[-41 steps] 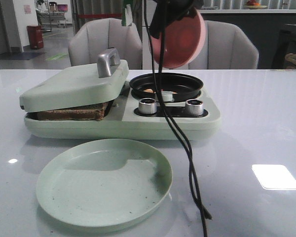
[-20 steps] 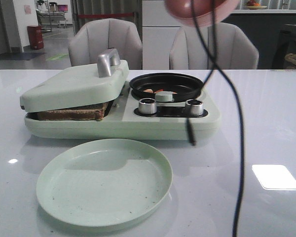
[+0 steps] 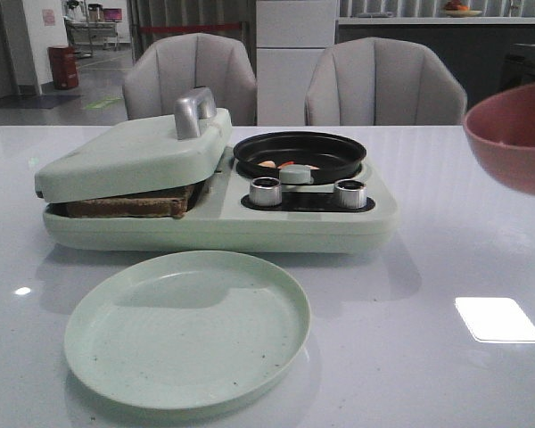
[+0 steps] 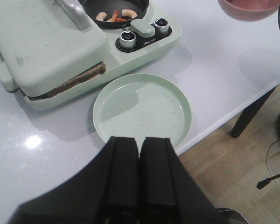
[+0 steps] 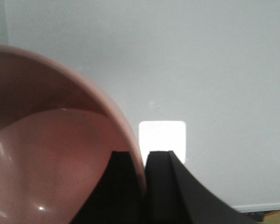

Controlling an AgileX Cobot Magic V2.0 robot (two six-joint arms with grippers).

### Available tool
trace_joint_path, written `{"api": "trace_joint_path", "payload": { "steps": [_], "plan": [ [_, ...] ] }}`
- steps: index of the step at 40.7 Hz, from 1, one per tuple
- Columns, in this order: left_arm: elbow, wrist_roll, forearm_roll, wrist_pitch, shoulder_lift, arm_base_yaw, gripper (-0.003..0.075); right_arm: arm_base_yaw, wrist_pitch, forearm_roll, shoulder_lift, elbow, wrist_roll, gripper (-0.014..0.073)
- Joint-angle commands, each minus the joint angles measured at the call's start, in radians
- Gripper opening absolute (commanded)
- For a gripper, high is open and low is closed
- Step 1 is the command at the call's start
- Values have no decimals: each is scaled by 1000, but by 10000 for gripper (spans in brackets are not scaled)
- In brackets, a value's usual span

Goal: Make breakfast with bread and shrimp
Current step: 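Carry the empty bowl back and set it down on the table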

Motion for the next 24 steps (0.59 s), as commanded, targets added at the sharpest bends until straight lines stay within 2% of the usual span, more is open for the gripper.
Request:
{"api": "trace_joint_path", "payload": {
  "steps": [1,9,18,21,24],
  "plan": [
    [-28,-5,-5,-71,5,-8,101,-54,-129,137,-45,84,-101,45],
    [-28,-5,-5,-71,5,-8,101,-67,-299,123,-29,213,-129,45],
    [-28,-5,-5,-71,5,-8,101,-67,-372,117,26,225,-129,47],
    [-28,-5,-5,-71,5,-8,101,-67,-382,106,42,225,-129,71],
    [-28,-5,-5,-71,5,-8,101,-67,-390,92,58,225,-129,134]
  ]
}}
